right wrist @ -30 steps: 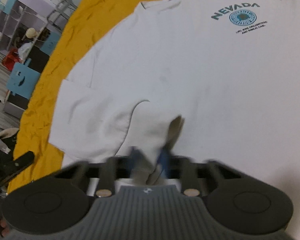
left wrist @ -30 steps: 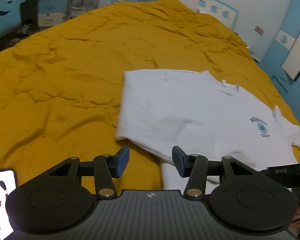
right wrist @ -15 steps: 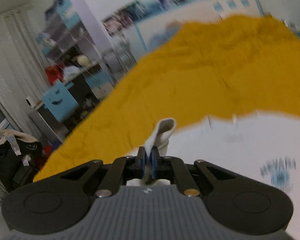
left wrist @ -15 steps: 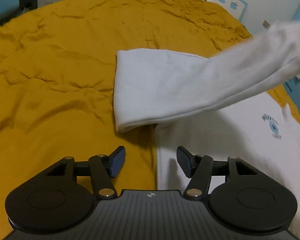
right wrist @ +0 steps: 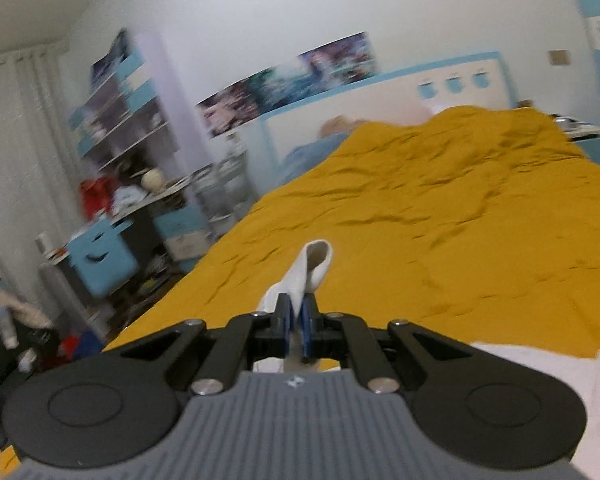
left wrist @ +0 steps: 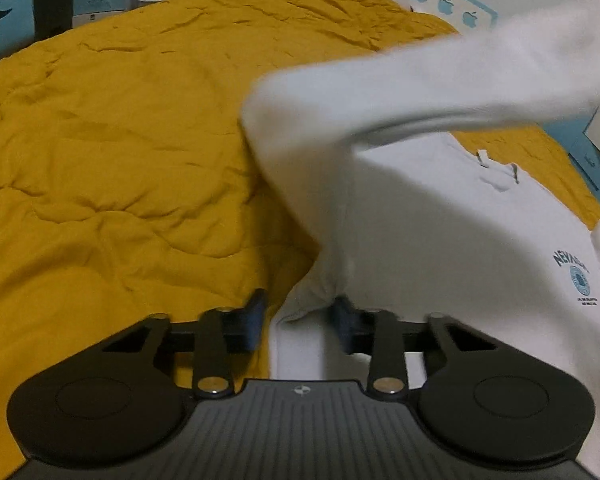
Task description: Fold small clothes
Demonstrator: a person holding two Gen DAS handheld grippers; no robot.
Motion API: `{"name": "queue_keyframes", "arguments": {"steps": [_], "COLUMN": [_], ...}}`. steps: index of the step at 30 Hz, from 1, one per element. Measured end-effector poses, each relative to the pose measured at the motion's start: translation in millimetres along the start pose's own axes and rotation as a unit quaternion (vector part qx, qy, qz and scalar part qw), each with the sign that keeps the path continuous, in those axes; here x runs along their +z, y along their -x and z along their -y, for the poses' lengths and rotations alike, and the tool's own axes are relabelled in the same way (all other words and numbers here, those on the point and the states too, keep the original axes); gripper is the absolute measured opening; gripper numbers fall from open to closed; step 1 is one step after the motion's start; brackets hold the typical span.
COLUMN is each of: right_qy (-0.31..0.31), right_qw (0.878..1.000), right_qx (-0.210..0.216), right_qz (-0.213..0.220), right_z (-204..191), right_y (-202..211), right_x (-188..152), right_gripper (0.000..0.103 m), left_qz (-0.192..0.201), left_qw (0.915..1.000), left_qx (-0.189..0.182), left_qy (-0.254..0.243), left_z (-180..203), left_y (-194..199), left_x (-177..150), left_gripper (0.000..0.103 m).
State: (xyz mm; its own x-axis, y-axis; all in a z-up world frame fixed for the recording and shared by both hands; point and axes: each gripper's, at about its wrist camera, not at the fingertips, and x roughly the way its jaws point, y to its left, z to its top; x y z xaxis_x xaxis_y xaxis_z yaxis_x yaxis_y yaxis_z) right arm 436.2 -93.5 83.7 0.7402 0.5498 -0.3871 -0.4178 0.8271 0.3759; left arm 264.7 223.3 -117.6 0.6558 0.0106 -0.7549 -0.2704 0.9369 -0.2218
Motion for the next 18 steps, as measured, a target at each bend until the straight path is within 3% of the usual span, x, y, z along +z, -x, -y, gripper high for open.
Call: {"name": "queue_keyframes", "arguments": {"steps": [5, 9, 11, 14, 18], "right_qy": [-0.054, -0.108, -0.131, -0.169, -0.158], "right_qw": [0.994, 0.971, 0.959, 0.945, 0.949], "right_qx": [-0.096, -0.194, -0.222, -0.238, -0.233], "right_qz": [-0.013, -0.089, -0.121, -0.145, -0.141], "right_z": [93.8, 173.4, 202.7, 234.2, 239.1], "right_y": [6.6, -3.4, -9.4, -15.6, -23.5], "right_x": [-24.7, -87.9, -118.5, -149.9, -152.0], "right_gripper": [0.000, 0.000, 0.000, 0.000, 0.000], "left_qz": [-0.006, -0.012, -0.015, -0.022, -0.050], "left_qw": [0.9999, 0.9998, 0.9998, 0.9996, 0.9987], "left_qx": [0.000, 0.003, 0.003, 0.005, 0.008], "left_qy": [0.014, 0.015, 0.016, 0.014, 0.002], "left_z": [-10.2, -10.8, -11.3, -10.8, -9.7], "left_y": [2.0, -0.4, -0.8, -0.3, 2.8], "left_x": [0.4, 1.1, 1.7, 2.9, 12.7], "left_gripper": [0.019, 0.019, 0.019, 0.019, 0.025]}}
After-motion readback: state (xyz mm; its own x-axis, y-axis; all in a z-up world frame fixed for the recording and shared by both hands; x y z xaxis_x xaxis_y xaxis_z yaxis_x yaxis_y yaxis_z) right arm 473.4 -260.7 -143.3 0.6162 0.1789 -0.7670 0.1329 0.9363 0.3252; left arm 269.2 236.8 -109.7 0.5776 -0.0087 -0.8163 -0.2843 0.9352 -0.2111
